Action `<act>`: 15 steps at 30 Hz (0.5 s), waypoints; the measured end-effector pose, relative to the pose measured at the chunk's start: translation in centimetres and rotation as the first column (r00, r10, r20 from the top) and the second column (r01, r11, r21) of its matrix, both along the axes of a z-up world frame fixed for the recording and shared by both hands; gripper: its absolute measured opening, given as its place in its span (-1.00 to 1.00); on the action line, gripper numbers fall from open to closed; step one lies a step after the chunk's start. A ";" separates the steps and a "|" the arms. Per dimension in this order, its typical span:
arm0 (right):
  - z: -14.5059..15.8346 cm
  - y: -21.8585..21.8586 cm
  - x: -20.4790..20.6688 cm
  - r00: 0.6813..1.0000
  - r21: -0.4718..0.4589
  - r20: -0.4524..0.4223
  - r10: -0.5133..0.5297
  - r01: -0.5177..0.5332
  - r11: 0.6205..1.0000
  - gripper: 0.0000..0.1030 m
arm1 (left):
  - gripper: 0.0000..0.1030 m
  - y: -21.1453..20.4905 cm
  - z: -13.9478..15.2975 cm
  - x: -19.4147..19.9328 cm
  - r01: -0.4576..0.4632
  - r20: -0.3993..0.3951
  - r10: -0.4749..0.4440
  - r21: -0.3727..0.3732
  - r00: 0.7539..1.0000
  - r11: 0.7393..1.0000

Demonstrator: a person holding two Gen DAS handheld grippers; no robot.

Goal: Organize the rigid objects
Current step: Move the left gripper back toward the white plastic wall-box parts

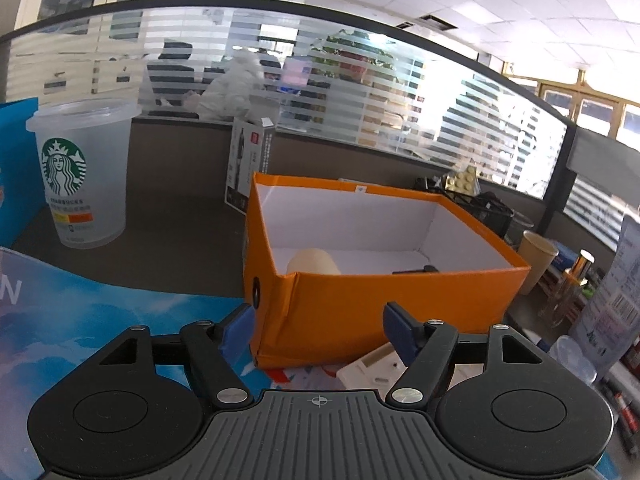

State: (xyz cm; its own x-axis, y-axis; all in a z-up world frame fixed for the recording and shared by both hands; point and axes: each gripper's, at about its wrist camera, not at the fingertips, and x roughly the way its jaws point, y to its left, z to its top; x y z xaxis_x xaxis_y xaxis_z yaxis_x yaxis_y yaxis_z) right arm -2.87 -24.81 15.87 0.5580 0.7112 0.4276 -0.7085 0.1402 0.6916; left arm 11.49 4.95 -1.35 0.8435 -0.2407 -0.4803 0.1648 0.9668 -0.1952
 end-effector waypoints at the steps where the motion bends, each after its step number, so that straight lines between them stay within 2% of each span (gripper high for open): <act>1: 0.1 -0.3 0.0 1.000 0.006 0.010 0.000 0.000 1.000 1.00 | 0.38 -0.2 -0.2 -0.1 0.008 -0.001 -0.008 0.011 1.000 1.000; 4: 0.0 -0.8 0.0 0.999 0.027 0.034 -0.013 0.012 1.000 1.00 | 0.40 -1.2 -1.1 -0.3 0.051 -0.031 -0.049 0.051 0.998 0.997; 7: 0.0 -0.7 0.6 1.000 0.003 0.001 0.008 -0.008 1.000 1.00 | 0.54 -2.1 -2.0 -0.6 0.077 -0.060 -0.073 0.067 0.996 0.995; 12: -1.2 -2.7 -0.5 1.000 0.027 -0.001 -0.001 0.001 1.000 1.00 | 0.73 -2.4 -3.1 -0.8 0.044 -0.086 -0.039 0.067 0.996 0.997; 13: -1.7 -3.5 -0.7 1.000 0.025 -0.001 -0.010 0.011 1.000 1.00 | 0.78 -2.4 -3.3 -0.7 0.034 -0.092 -0.028 0.062 0.995 0.998; 15: -3.1 -4.7 -0.8 0.994 -0.018 -0.008 -0.109 0.109 0.994 1.00 | 0.82 -2.5 -3.4 -0.7 0.017 -0.102 -0.013 0.045 0.995 0.999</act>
State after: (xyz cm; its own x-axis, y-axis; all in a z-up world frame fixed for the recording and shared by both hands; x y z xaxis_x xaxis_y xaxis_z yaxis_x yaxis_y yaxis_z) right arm -3.71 -29.53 12.73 0.6363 0.6534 0.4101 -0.6821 0.2280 0.6948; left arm 10.81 2.49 -4.77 0.7860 -0.2287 -0.5744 0.1609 0.9727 -0.1670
